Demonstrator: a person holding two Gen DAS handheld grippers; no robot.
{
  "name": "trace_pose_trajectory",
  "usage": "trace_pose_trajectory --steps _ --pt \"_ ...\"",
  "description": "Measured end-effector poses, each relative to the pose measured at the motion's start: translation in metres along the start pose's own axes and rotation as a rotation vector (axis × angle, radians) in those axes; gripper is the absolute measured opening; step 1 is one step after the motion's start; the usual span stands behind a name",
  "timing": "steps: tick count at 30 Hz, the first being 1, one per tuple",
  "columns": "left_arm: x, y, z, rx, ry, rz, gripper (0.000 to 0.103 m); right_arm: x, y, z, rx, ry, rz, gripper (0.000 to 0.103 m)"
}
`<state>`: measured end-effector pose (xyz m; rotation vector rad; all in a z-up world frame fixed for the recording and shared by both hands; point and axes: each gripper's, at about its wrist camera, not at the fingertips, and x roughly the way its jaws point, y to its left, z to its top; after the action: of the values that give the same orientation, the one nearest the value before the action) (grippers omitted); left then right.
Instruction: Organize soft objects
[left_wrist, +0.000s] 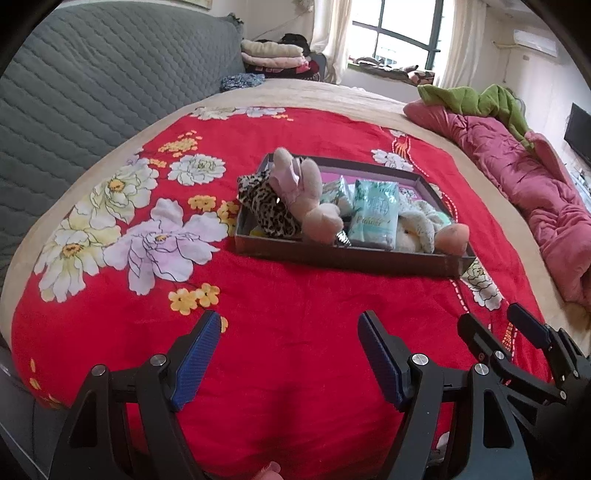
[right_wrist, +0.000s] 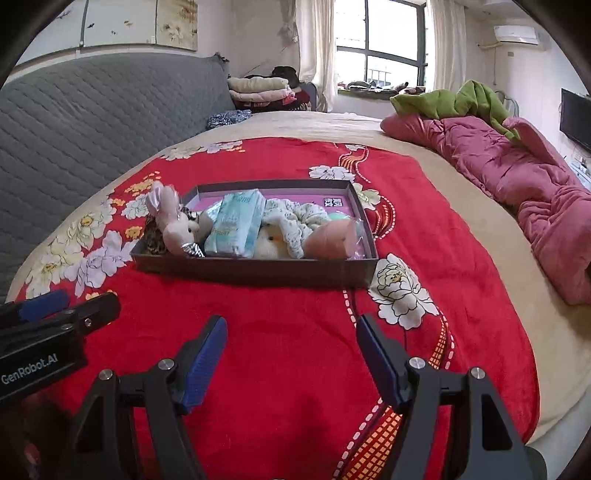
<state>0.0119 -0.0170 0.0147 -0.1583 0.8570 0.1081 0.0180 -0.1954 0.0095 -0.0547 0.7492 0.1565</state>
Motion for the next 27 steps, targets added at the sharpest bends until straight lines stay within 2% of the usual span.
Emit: trace_pose_trajectory --steps 9,14,27 --pt "0.014 -0.001 -0.005 0.000 0.026 0.000 0.078 0.005 0.004 -0.005 0.003 0.007 0.009 0.072" --pt "0.018 -0.002 -0.008 0.007 0.039 0.005 0.078 0.012 0.002 -0.009 0.018 0.038 0.015 0.072" --pt "0.026 -0.003 -0.010 0.011 0.054 0.006 0.078 0.012 0.002 -0.010 0.021 0.031 0.012 0.072"
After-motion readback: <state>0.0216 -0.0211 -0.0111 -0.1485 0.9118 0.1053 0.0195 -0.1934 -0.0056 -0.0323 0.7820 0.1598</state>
